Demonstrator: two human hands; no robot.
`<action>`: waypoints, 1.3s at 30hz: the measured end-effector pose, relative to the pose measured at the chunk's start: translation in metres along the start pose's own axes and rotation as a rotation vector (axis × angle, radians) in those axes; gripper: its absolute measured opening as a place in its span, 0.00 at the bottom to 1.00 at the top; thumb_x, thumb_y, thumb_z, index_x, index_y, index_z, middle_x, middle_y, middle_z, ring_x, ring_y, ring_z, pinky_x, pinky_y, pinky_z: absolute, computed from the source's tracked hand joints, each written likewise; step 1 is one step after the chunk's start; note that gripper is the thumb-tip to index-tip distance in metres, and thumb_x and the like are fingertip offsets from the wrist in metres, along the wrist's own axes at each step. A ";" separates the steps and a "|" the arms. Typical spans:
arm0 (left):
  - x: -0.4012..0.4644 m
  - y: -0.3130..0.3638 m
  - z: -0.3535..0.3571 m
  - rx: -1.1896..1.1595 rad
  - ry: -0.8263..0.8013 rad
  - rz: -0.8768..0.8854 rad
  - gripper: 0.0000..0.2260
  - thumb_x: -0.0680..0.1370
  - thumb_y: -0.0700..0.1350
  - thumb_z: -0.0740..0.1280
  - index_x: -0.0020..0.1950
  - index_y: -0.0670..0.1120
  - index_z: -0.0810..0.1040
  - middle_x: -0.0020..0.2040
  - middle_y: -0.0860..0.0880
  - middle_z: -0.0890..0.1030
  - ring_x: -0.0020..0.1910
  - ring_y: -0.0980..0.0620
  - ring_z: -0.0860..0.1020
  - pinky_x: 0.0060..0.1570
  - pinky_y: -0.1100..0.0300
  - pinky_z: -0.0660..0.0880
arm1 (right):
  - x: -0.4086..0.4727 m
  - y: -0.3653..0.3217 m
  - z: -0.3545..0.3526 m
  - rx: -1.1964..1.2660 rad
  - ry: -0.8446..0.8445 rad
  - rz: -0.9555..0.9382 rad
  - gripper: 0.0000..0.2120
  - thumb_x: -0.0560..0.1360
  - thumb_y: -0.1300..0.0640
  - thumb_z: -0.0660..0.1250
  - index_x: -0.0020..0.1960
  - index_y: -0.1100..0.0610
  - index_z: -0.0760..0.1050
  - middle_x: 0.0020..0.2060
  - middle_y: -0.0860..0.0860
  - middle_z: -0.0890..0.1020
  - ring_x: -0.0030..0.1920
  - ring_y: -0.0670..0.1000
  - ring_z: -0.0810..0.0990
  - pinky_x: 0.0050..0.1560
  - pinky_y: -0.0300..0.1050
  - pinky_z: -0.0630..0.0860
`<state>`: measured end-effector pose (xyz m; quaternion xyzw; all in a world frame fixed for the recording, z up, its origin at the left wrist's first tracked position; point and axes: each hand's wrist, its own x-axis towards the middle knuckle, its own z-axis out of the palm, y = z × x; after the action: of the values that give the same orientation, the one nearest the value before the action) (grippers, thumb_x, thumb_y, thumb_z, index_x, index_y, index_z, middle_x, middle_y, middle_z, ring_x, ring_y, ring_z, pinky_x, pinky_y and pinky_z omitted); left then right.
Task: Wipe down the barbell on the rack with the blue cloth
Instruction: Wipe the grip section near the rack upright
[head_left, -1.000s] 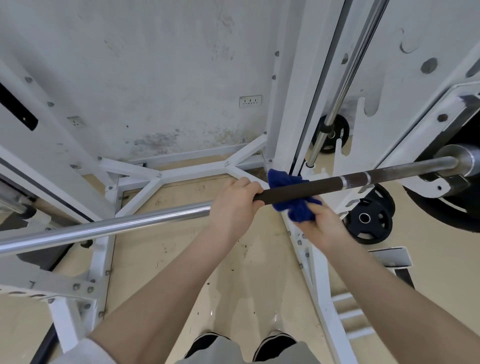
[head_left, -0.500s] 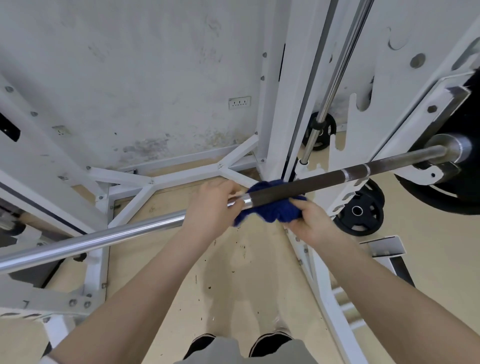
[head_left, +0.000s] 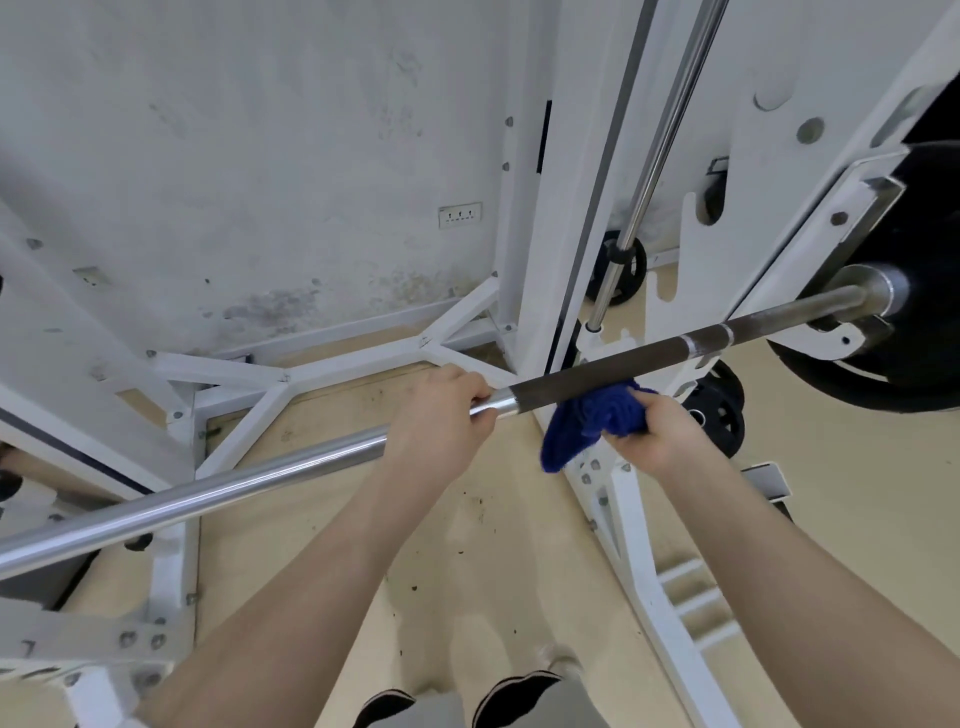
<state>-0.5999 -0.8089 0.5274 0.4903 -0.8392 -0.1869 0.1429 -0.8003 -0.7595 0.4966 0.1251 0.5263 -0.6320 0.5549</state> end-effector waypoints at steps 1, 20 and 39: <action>-0.001 0.003 0.002 0.014 0.007 -0.011 0.08 0.76 0.45 0.64 0.53 0.47 0.77 0.51 0.49 0.77 0.49 0.50 0.72 0.46 0.58 0.70 | 0.004 0.005 0.003 0.008 0.000 0.008 0.10 0.80 0.62 0.55 0.43 0.61 0.72 0.39 0.56 0.77 0.41 0.54 0.77 0.30 0.44 0.78; 0.023 0.056 0.030 0.130 0.023 0.097 0.12 0.77 0.49 0.63 0.58 0.47 0.72 0.56 0.47 0.74 0.55 0.47 0.70 0.49 0.59 0.64 | 0.015 -0.045 -0.025 -0.084 0.144 -0.206 0.13 0.81 0.60 0.54 0.64 0.54 0.67 0.54 0.53 0.77 0.55 0.54 0.78 0.49 0.41 0.75; 0.018 0.066 0.036 0.085 0.115 -0.045 0.08 0.75 0.44 0.67 0.51 0.43 0.76 0.50 0.46 0.75 0.49 0.45 0.70 0.41 0.59 0.61 | 0.065 -0.047 -0.037 0.151 -0.393 -0.140 0.20 0.78 0.69 0.46 0.34 0.55 0.67 0.20 0.51 0.67 0.21 0.49 0.68 0.31 0.42 0.73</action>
<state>-0.6750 -0.7887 0.5262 0.5247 -0.8255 -0.1258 0.1655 -0.8775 -0.7748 0.4579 0.0038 0.3665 -0.7189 0.5906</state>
